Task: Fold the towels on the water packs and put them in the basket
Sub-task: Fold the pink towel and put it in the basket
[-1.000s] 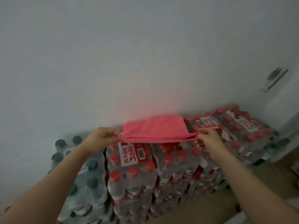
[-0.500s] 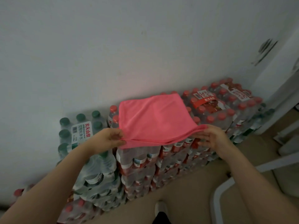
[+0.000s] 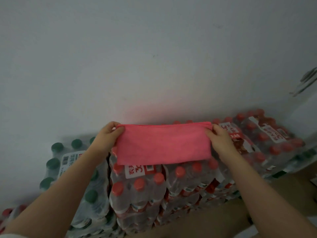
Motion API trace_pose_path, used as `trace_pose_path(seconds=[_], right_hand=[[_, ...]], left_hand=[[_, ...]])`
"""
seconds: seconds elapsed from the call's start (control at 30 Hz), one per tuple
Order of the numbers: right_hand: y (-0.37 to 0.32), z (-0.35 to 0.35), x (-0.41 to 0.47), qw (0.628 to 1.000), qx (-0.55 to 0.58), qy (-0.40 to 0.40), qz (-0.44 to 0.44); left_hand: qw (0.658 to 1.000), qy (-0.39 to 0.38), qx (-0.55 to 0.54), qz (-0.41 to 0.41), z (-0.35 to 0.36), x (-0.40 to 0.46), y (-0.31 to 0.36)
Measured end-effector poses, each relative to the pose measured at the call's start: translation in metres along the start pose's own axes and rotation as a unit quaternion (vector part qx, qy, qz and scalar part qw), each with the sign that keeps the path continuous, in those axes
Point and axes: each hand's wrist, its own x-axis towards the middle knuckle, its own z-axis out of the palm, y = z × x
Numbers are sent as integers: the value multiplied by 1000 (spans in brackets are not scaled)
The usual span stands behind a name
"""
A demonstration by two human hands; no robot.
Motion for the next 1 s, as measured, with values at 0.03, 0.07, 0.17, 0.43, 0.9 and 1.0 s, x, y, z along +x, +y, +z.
trace_pose_path(seconds=[0.03,0.07,0.17,0.43,0.9,1.0], right_hand=[[3,4,11,1000,-1,1,2],[8,9,21,1000,-7,2,3],[21,18,47,1000,-19,-1,13],[36,35,81,988,-146,-30,35],[36,31,38,967,-242,-54,60],[28,38,27,984,-161,-37,63]], left_hand=[[1000,16,16,-7,3,6,-1],[999,33,35,-16,7,13,-3],[993,92,67,-22,16,30,-7],[961,193,182,-73,31,49,-15],[900,79,416,-103,25,15,-38],[910,58,390,-128,28,14,-32]])
